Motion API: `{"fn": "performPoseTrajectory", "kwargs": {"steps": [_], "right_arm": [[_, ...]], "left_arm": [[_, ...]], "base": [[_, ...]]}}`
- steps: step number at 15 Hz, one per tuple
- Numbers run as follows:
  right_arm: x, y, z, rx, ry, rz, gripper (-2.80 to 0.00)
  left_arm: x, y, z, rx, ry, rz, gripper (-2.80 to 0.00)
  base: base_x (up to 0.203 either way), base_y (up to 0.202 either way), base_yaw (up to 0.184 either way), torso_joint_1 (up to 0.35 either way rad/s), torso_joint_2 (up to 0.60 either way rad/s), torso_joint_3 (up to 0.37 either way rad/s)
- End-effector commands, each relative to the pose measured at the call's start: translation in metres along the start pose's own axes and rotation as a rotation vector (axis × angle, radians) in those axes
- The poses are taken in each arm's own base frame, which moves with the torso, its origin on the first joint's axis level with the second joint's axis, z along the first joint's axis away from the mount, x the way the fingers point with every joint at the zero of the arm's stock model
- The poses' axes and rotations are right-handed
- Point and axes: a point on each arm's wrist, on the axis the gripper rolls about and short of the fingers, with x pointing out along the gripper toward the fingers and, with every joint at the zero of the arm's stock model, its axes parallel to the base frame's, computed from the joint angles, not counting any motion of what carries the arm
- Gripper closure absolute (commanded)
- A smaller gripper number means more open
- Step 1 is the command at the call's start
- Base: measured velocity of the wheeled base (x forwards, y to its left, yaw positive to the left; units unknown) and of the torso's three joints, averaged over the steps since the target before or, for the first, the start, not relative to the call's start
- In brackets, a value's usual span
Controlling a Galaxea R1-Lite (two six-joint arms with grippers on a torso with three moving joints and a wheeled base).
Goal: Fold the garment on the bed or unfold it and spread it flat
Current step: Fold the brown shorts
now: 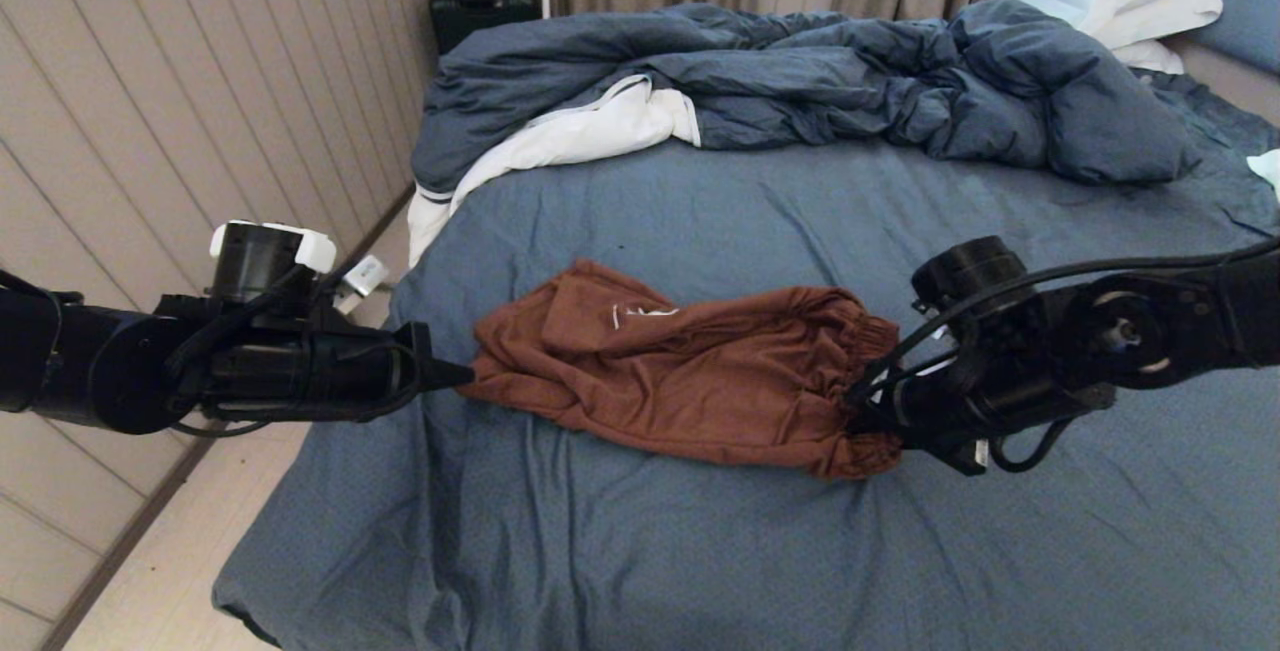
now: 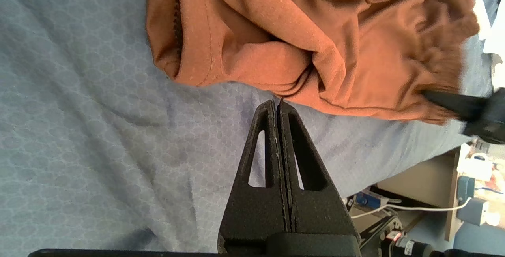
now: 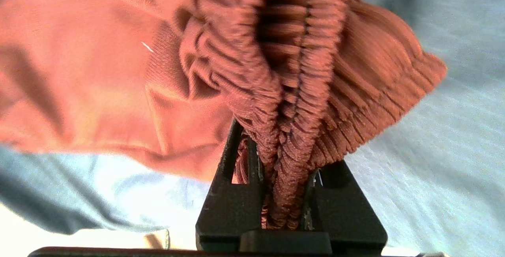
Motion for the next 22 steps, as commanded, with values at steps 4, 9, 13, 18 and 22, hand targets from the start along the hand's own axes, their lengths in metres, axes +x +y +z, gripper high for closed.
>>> {"fn": "performPoseTrajectory", "kwargs": {"steps": [4, 9, 13, 18, 22], "right_arm": [[-0.037, -0.046, 0.014, -0.007, -0.083, -0.066, 0.0], [-0.048, -0.101, 0.033, -0.009, -0.127, -0.183, 0.0], [-0.052, -0.137, 0.052, -0.002, -0.154, -0.261, 0.0], [-0.048, -0.139, 0.056, -0.033, -0.142, -0.262, -2.8], [-0.068, -0.131, 0.053, -0.053, -0.199, -0.243, -2.8]], "left_arm": [[0.003, 0.0, -0.003, -0.002, 0.013, -0.003, 0.0], [0.006, -0.003, -0.007, 0.005, 0.028, -0.01, 0.0], [0.008, -0.005, -0.01, 0.011, 0.038, -0.012, 0.0], [0.008, -0.005, -0.01, 0.011, 0.039, -0.012, 0.0], [0.006, -0.006, -0.01, 0.012, 0.036, -0.013, 0.0]], "base": [[0.0, 0.0, 0.0, 0.0, 0.0, 0.0], [0.0, 0.0, 0.0, 0.0, 0.0, 0.0], [0.0, 0.0, 0.0, 0.0, 0.0, 0.0], [0.0, 0.0, 0.0, 0.0, 0.0, 0.0], [0.0, 0.0, 0.0, 0.0, 0.0, 0.0]]}}
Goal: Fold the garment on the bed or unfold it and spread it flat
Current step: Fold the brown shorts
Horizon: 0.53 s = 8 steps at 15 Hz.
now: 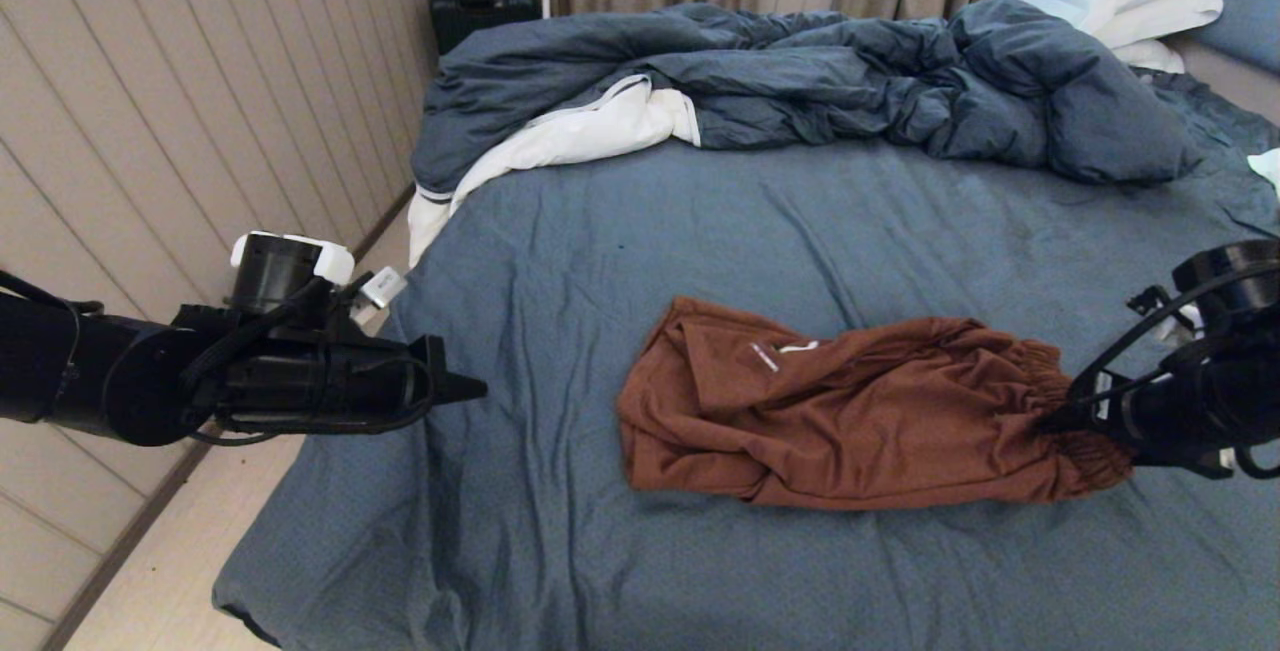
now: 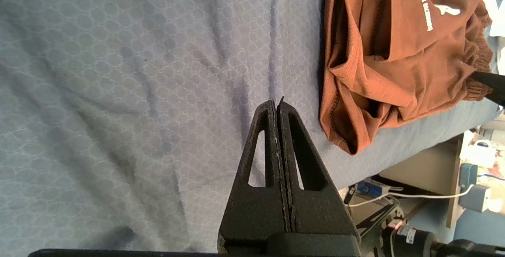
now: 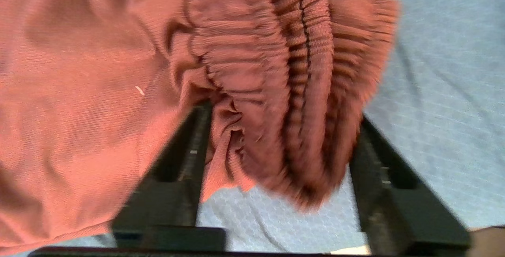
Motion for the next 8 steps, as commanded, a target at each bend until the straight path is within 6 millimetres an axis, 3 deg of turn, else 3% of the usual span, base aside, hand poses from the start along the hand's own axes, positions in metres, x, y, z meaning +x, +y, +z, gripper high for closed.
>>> {"fn": "performPoseTrajectory", "kwargs": {"steps": [1, 6, 8], "right_arm": [[-0.021, 0.003, -0.001, -0.007, -0.055, 0.019, -2.8], [-0.095, 0.019, -0.015, -0.066, -0.204, 0.097, -2.8], [-0.112, 0.033, -0.025, -0.124, -0.195, 0.157, -2.8]], "left_arm": [[-0.001, -0.002, 0.0, 0.001, -0.002, -0.006, 0.0], [-0.003, -0.004, -0.002, 0.006, -0.002, -0.011, 0.0], [-0.004, -0.006, -0.002, 0.01, -0.006, -0.014, 0.0]], "base": [[0.0, 0.0, 0.0, 0.0, 0.0, 0.0], [0.0, 0.0, 0.0, 0.0, 0.0, 0.0], [0.0, 0.0, 0.0, 0.0, 0.0, 0.0]]}}
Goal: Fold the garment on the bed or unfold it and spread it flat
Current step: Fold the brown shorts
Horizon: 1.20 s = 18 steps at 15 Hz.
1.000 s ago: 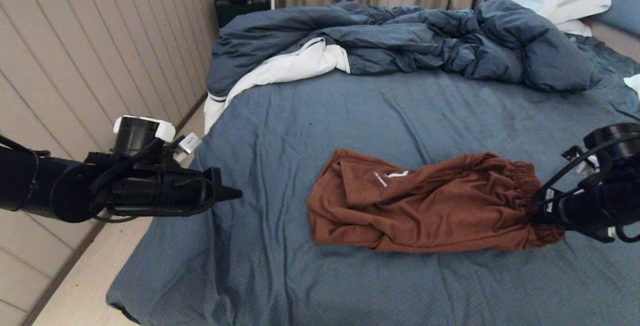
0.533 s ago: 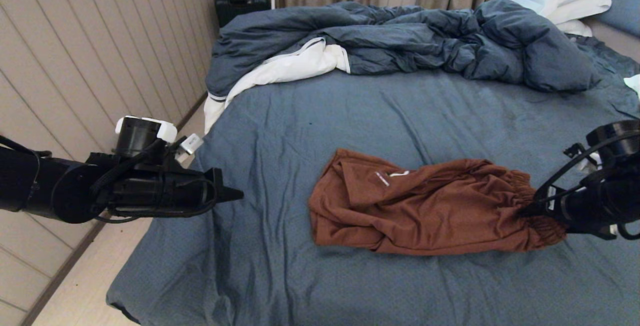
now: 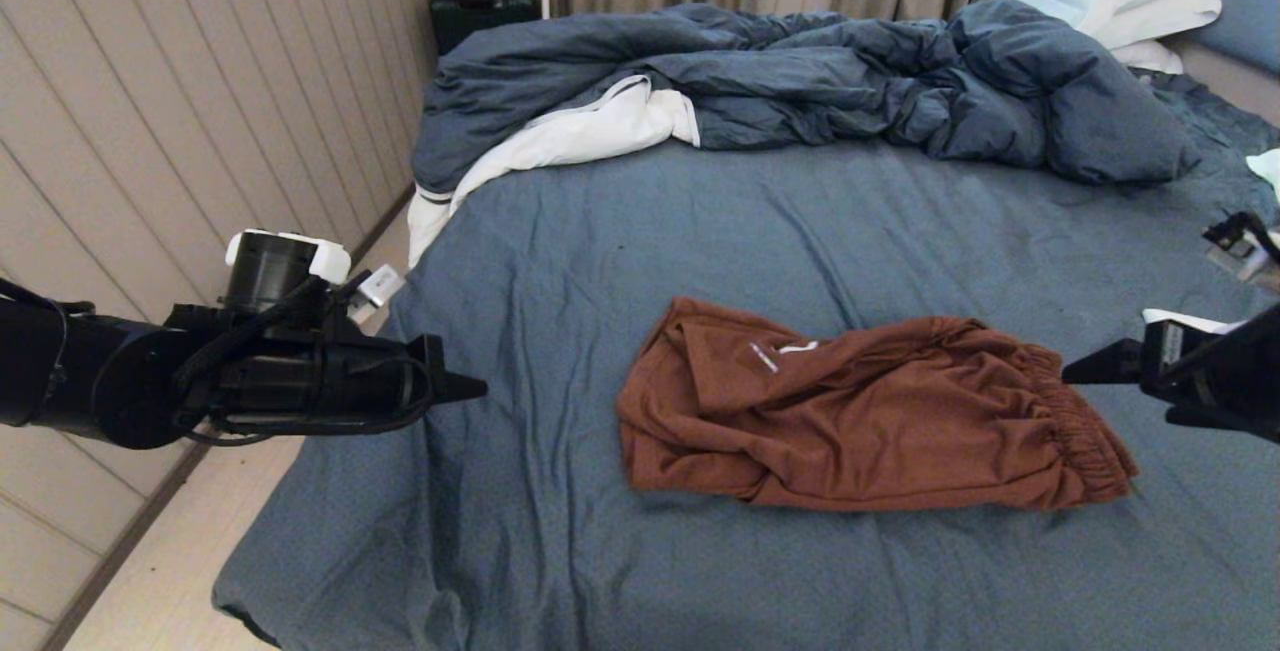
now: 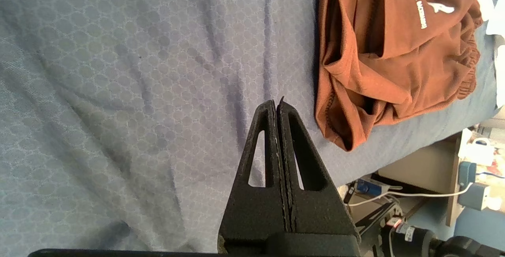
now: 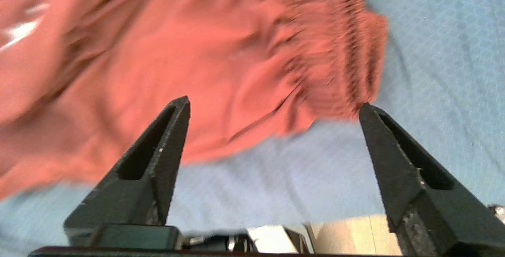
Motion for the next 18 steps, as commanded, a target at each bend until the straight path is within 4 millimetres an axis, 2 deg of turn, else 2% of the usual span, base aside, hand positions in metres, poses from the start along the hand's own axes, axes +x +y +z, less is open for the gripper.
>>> {"fn": "performPoseTrajectory", "kwargs": {"steps": [1, 3, 6, 10, 12, 16, 17, 18], "right_arm": [[-0.023, 0.021, -0.008, -0.067, -0.031, 0.087, 0.0], [-0.016, 0.052, -0.017, -0.156, 0.032, 0.185, 0.0], [0.031, 0.1, -0.025, -0.231, 0.192, 0.243, 0.0], [0.082, 0.155, -0.035, -0.288, 0.306, 0.279, 0.0], [0.085, 0.174, -0.037, -0.312, 0.304, 0.312, 0.0], [0.094, 0.191, -0.047, -0.35, 0.33, 0.326, 0.0], [0.101, 0.193, -0.049, -0.352, 0.335, 0.311, -2.8], [0.103, 0.195, -0.049, -0.355, 0.326, 0.293, -2.8]], "left_arm": [[-0.001, -0.002, 0.0, 0.003, -0.002, -0.007, 0.0], [-0.001, -0.005, -0.003, 0.007, 0.006, -0.01, 0.0], [0.0, -0.007, -0.006, 0.011, 0.014, -0.014, 0.0], [-0.001, -0.008, -0.007, 0.014, 0.016, -0.017, 0.0], [0.001, -0.009, -0.009, 0.016, 0.023, -0.019, 0.0], [0.001, -0.009, -0.009, 0.016, 0.026, -0.019, 0.0], [0.001, -0.009, -0.009, 0.016, 0.026, -0.02, 0.0], [0.001, -0.009, -0.01, 0.015, 0.027, -0.019, 0.0]], "base": [[0.0, 0.0, 0.0, 0.0, 0.0, 0.0], [0.0, 0.0, 0.0, 0.0, 0.0, 0.0], [0.0, 0.0, 0.0, 0.0, 0.0, 0.0], [0.0, 0.0, 0.0, 0.0, 0.0, 0.0], [0.0, 0.0, 0.0, 0.0, 0.0, 0.0], [0.0, 0.0, 0.0, 0.0, 0.0, 0.0], [0.0, 0.0, 0.0, 0.0, 0.0, 0.0], [0.0, 0.0, 0.0, 0.0, 0.0, 0.0]]}}
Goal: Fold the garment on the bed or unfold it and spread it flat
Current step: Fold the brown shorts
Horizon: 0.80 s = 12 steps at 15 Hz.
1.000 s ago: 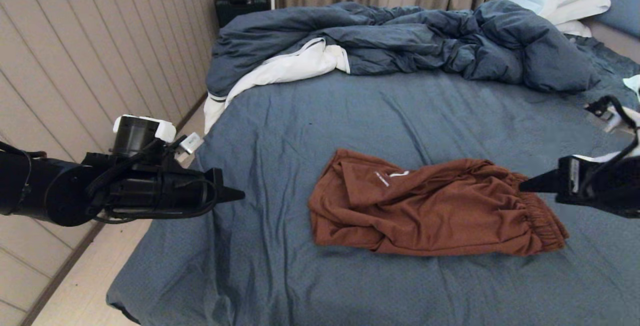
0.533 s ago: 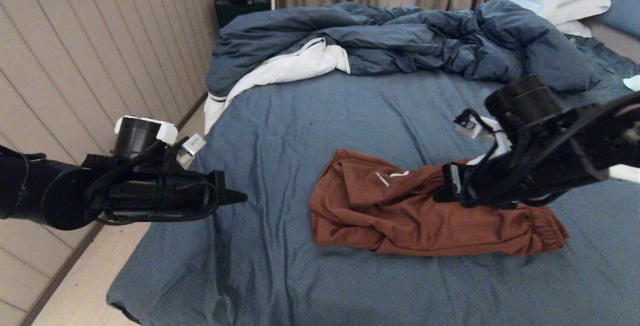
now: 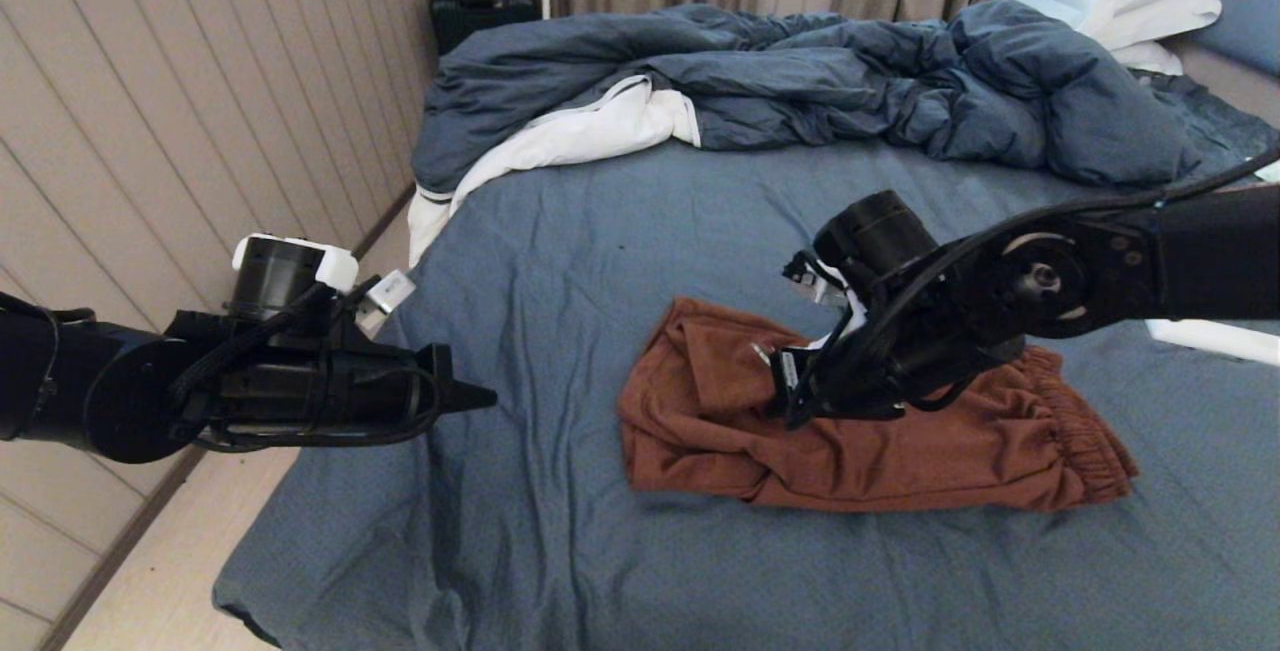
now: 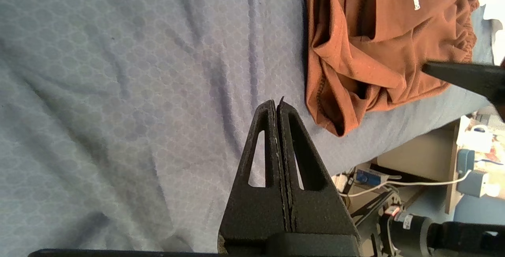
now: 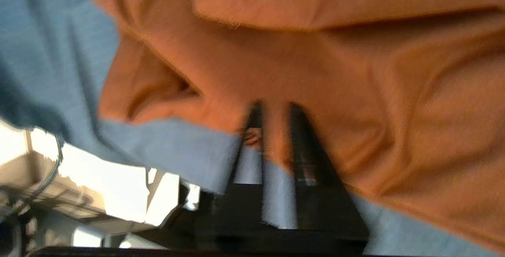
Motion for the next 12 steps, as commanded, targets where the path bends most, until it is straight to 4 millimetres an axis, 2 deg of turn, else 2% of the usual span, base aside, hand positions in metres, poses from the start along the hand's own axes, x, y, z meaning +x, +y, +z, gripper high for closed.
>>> {"fn": "performPoseTrajectory", "kwargs": {"steps": [1, 7, 12], "right_arm": [[0.019, 0.001, -0.001, -0.002, 0.022, -0.059, -2.8], [0.037, 0.022, 0.015, -0.044, -0.016, -0.047, -2.8], [0.064, 0.02, 0.027, -0.034, -0.011, -0.059, -2.8]], "left_arm": [[0.001, -0.001, -0.001, -0.001, 0.005, -0.005, 0.0], [0.003, 0.001, -0.001, -0.004, 0.01, -0.001, 0.0], [0.004, 0.001, -0.001, 0.007, -0.007, -0.009, 0.0]], "base": [[0.0, 0.0, 0.0, 0.0, 0.0, 0.0], [0.0, 0.0, 0.0, 0.0, 0.0, 0.0], [0.0, 0.0, 0.0, 0.0, 0.0, 0.0]]}}
